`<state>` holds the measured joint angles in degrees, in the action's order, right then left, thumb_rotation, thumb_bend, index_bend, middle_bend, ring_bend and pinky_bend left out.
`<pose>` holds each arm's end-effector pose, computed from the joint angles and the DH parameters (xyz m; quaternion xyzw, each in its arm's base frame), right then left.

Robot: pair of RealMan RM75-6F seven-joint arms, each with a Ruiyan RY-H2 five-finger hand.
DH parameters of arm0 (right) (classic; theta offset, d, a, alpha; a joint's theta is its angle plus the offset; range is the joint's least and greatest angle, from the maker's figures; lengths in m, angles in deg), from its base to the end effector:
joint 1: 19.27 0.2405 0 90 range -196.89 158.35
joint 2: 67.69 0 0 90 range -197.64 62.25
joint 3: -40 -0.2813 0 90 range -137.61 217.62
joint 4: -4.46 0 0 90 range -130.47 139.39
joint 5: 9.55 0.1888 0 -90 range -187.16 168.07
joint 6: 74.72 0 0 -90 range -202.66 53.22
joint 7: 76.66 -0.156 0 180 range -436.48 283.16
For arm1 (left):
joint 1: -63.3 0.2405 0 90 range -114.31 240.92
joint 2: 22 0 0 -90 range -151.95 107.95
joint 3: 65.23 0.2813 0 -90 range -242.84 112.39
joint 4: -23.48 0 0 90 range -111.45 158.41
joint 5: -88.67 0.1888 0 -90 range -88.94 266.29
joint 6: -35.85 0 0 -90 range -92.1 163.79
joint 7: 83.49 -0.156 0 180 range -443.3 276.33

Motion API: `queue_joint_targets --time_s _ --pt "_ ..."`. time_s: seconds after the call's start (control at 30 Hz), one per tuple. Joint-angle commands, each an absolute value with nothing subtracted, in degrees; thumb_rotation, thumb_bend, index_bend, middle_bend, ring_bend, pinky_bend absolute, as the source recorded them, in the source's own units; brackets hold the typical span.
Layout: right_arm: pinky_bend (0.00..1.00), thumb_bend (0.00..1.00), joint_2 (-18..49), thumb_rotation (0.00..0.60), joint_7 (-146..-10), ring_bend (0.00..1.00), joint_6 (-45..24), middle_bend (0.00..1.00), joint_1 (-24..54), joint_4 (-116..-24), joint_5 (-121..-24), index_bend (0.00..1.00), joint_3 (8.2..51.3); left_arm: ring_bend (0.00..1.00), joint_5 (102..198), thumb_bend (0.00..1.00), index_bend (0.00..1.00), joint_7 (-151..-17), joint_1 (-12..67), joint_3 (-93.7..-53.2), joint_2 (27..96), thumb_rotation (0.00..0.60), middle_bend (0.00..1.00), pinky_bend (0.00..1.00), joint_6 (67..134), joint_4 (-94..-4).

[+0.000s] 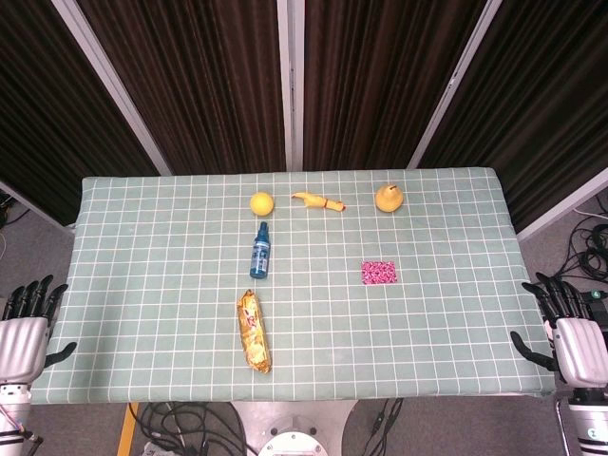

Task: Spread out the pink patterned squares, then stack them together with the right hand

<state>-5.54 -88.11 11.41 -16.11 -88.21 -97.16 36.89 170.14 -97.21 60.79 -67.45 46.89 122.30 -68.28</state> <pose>-0.3257 -0.1843 0.2020 0.5574 -0.4325 0.4423 0.5538 -0.3404 0.1766 0.1679 -0.5937 -0.3665 -0.3115 0.6451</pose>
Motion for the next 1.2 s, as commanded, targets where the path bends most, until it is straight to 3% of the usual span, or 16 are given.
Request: queue_joint_targets --time_s 0.03,0.7,0.87,1.03,1.2 --pt "0.00 0.20 -5.5 0.597 -87.8 0.00 11.2 0.05 -15.9 -88.4 -97.2 0.16 36.8 0.09 170.0 0.01 0.20 -97.1 60.8 -67.6 47.0 0.600 0.16 0.10 122.3 -68.1" --pt "0.00 0.20 -3.9 0.599 -85.6 0.00 7.6 0.05 -13.3 -87.6 -95.4 0.16 35.5 0.09 168.8 0.01 0.20 -98.3 60.1 -68.4 47.2 0.600 0.16 0.10 121.2 -68.1" --pt "0.00 0.37 -2.5 0.582 -81.4 0.00 2.4 0.06 -9.5 -89.3 -94.1 0.20 34.4 0.09 169.1 0.01 0.20 -98.1 60.1 -68.3 47.3 0.600 0.16 0.10 121.3 -68.1" --pt "0.00 0.57 0.7 0.437 -76.0 0.00 -6.3 0.05 -4.0 -90.1 -89.9 0.27 32.8 0.09 169.1 0.01 0.20 -97.7 60.3 -68.2 47.4 0.600 0.16 0.10 121.6 -67.8" --pt "0.00 0.64 5.9 0.292 -70.3 0.00 -16.3 0.03 2.3 -88.1 -82.0 0.30 31.0 0.09 169.4 0.01 0.20 -96.9 60.4 -68.1 47.6 0.600 0.16 0.10 121.7 -67.1"
